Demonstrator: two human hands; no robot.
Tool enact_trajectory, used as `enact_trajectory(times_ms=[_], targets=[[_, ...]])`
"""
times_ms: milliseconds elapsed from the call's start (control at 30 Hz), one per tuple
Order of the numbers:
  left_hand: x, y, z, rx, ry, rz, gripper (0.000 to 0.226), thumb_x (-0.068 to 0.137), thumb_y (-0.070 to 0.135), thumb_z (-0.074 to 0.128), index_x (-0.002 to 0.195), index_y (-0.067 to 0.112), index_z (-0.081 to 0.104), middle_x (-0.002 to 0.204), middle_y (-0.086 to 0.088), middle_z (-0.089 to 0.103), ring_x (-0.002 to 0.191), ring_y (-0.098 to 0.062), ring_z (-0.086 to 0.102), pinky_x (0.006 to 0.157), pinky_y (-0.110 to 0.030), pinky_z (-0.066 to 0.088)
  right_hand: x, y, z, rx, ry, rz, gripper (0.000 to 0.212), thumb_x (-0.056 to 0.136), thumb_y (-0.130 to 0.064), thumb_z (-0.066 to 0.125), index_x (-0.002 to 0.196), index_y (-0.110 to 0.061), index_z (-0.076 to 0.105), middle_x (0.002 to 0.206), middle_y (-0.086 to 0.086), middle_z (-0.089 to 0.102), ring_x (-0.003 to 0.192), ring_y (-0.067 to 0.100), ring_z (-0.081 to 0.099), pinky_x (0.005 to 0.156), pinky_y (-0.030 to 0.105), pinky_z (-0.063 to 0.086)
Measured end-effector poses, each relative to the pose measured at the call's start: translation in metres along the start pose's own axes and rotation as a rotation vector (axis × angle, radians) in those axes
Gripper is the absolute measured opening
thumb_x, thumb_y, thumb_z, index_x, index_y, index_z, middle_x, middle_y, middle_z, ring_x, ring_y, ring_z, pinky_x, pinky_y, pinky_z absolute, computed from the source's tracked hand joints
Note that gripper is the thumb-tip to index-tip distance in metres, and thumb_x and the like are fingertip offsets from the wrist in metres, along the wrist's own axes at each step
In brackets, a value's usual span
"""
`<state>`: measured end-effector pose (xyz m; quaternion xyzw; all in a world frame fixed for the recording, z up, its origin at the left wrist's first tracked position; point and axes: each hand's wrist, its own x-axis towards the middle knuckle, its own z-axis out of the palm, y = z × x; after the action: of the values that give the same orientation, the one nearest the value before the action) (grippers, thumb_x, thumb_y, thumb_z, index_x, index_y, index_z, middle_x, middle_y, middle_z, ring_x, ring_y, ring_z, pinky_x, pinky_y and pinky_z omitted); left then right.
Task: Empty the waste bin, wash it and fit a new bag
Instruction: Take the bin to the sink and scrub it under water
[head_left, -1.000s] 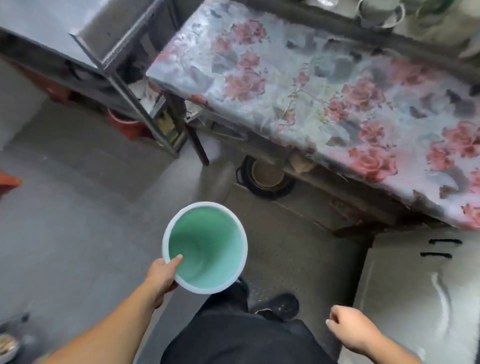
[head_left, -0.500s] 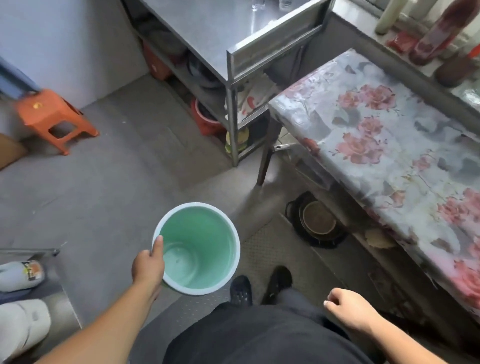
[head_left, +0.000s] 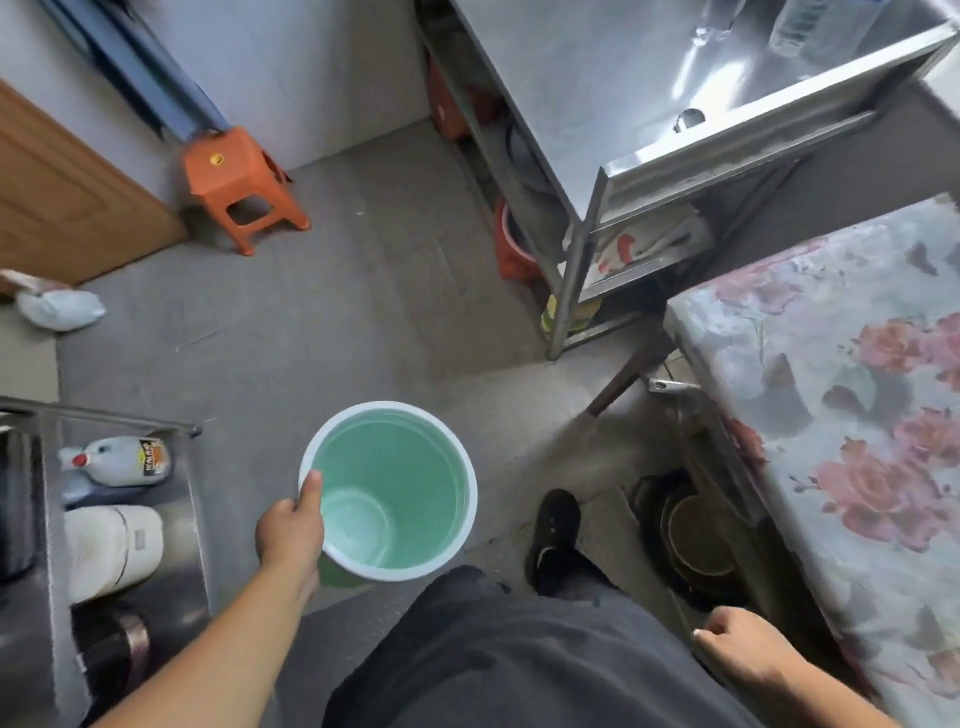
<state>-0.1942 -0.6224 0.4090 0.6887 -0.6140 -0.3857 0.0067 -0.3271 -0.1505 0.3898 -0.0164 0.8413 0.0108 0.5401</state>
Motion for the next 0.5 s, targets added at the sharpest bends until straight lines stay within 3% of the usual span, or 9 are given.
enact_trajectory(times_ms=[100, 300, 433, 500], targets=[[0.006, 0.025, -0.002, -0.103, 0.051, -0.03, 0.07, 0.09, 0.059, 0.058, 0.085, -0.011, 0.06, 0.076, -0.015, 0.059, 0.07, -0.029, 0.055, 0.06, -0.036, 0.042, 0.024, -0.04, -0.055, -0.075, -0.007, -0.102, 0.024, 0.089, -0.034, 0.052, 0.077, -0.017, 0.064, 0.087, -0.002, 0.07, 0.084, 0.015, 0.064, 0.069, 0.027, 0.046], [0.041, 0.059, -0.012, -0.283, 0.071, -0.108, 0.076, 0.083, 0.064, 0.062, 0.09, -0.011, 0.057, 0.078, -0.014, 0.057, 0.07, -0.026, 0.053, 0.062, -0.036, 0.043, 0.059, -0.156, -0.151, -0.098, 0.062, -0.294, 0.027, 0.089, -0.034, 0.057, 0.079, -0.01, 0.066, 0.084, 0.003, 0.071, 0.083, 0.021, 0.065, 0.071, 0.03, 0.046], [0.085, 0.079, -0.019, -0.352, 0.057, -0.155, 0.074, 0.081, 0.063, 0.064, 0.094, -0.009, 0.061, 0.078, -0.012, 0.057, 0.071, -0.025, 0.053, 0.063, -0.037, 0.043, 0.074, -0.236, -0.205, -0.121, 0.124, -0.336, 0.024, 0.09, -0.034, 0.059, 0.077, -0.015, 0.064, 0.083, 0.003, 0.07, 0.082, 0.021, 0.064, 0.067, 0.029, 0.042], [0.113, 0.092, -0.026, -0.386, 0.034, -0.186, 0.071, 0.082, 0.061, 0.066, 0.098, -0.008, 0.063, 0.081, -0.012, 0.059, 0.073, -0.026, 0.054, 0.063, -0.037, 0.043, 0.081, -0.271, -0.224, -0.128, 0.153, -0.324, 0.028, 0.09, -0.032, 0.059, 0.076, -0.009, 0.066, 0.082, 0.011, 0.072, 0.081, 0.027, 0.066, 0.067, 0.032, 0.045]])
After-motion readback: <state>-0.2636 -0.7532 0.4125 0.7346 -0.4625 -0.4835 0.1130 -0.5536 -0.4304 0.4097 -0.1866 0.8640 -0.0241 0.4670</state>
